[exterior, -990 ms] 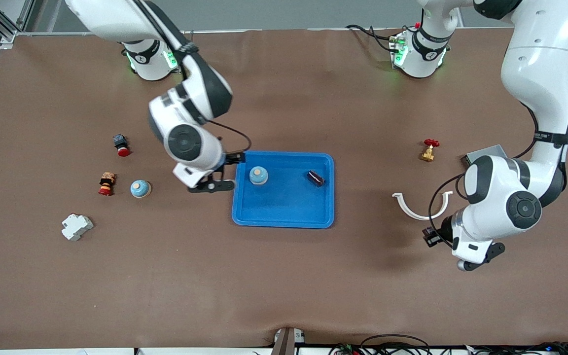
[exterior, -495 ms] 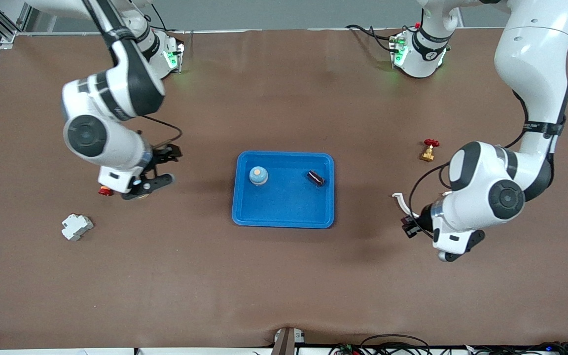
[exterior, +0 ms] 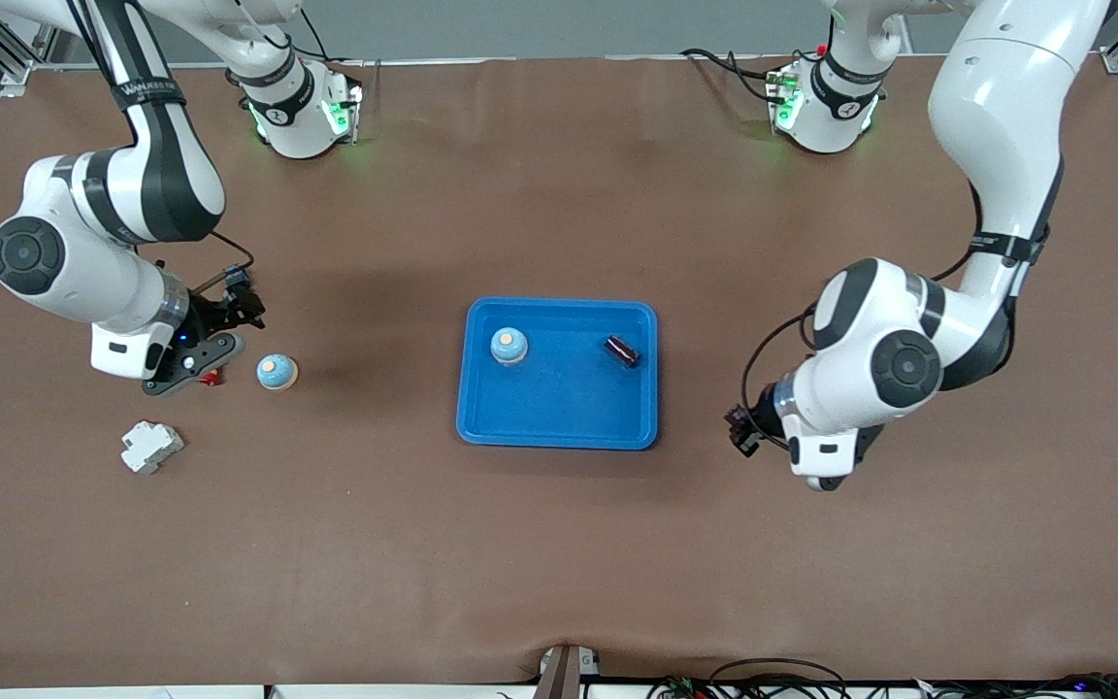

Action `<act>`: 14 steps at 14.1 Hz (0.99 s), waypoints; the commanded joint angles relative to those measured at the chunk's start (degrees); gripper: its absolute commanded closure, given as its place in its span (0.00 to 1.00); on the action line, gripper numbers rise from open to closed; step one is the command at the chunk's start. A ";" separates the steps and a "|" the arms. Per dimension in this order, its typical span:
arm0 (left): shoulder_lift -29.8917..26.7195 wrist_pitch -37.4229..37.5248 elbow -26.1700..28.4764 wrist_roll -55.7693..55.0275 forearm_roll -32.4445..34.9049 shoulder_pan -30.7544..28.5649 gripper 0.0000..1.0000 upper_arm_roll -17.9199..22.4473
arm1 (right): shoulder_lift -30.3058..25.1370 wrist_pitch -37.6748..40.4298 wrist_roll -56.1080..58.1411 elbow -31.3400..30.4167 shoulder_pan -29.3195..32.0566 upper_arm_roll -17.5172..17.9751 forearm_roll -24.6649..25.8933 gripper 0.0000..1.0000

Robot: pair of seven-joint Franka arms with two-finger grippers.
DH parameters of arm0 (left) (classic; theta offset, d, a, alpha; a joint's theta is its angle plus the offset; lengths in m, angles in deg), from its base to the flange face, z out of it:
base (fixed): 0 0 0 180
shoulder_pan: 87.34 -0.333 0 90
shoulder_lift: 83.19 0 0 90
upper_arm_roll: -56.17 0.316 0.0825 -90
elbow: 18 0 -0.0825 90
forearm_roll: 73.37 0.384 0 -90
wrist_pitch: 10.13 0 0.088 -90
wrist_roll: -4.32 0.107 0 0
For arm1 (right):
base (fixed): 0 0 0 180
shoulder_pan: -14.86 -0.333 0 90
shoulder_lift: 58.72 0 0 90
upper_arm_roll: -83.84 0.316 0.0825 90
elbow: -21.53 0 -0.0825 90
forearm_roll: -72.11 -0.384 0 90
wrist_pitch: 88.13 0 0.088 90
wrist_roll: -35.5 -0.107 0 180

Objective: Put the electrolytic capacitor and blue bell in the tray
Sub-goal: 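Carry the capacitor to the tray while the right gripper reaches the bell, then release the capacitor in the tray while the right gripper grasps the bell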

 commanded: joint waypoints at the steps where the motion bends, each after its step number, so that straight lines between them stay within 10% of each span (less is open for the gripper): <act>1: -0.29 -0.23 0.16 -5.05 -0.49 2.66 1.00 -0.01 | -2.32 -7.89 3.16 -7.07 2.35 1.15 0.63 0.00; 14: 7.52 -10.87 0.86 -23.95 0.21 14.09 1.00 1.22 | 7.69 -23.38 3.34 -11.05 2.53 0.97 0.72 0.00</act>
